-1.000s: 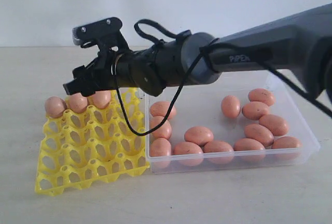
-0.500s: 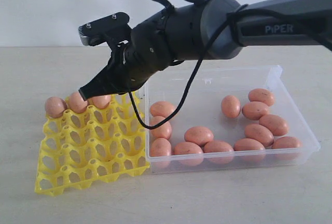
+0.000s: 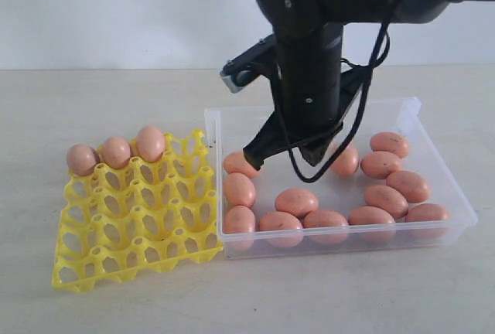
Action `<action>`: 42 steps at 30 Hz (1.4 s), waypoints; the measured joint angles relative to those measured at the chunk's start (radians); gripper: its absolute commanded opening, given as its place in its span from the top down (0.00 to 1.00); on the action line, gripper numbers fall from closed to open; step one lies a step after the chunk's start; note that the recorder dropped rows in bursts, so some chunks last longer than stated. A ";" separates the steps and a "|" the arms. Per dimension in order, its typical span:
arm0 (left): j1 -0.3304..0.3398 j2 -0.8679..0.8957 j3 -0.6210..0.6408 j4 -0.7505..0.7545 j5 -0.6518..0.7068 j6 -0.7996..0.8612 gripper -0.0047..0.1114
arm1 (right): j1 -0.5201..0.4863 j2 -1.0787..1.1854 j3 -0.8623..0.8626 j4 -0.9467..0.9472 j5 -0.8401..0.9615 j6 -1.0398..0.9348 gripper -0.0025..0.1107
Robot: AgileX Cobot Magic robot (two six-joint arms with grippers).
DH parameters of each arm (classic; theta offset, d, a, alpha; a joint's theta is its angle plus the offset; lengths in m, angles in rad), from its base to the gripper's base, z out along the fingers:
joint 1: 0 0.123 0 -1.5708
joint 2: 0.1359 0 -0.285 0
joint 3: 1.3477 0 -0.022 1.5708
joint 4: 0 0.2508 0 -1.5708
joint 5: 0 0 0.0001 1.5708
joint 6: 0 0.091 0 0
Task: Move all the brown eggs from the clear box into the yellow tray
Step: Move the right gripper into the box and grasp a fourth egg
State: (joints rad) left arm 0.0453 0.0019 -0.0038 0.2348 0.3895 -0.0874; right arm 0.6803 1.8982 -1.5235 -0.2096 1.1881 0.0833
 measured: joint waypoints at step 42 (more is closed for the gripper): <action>0.000 0.000 0.000 0.000 0.000 0.000 0.77 | -0.127 0.154 0.000 0.284 -0.145 -0.752 0.45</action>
State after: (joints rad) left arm 0.0453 0.0019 -0.0038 0.2348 0.3895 -0.0874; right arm 0.5531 2.0521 -1.5235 0.0748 1.0435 -0.6688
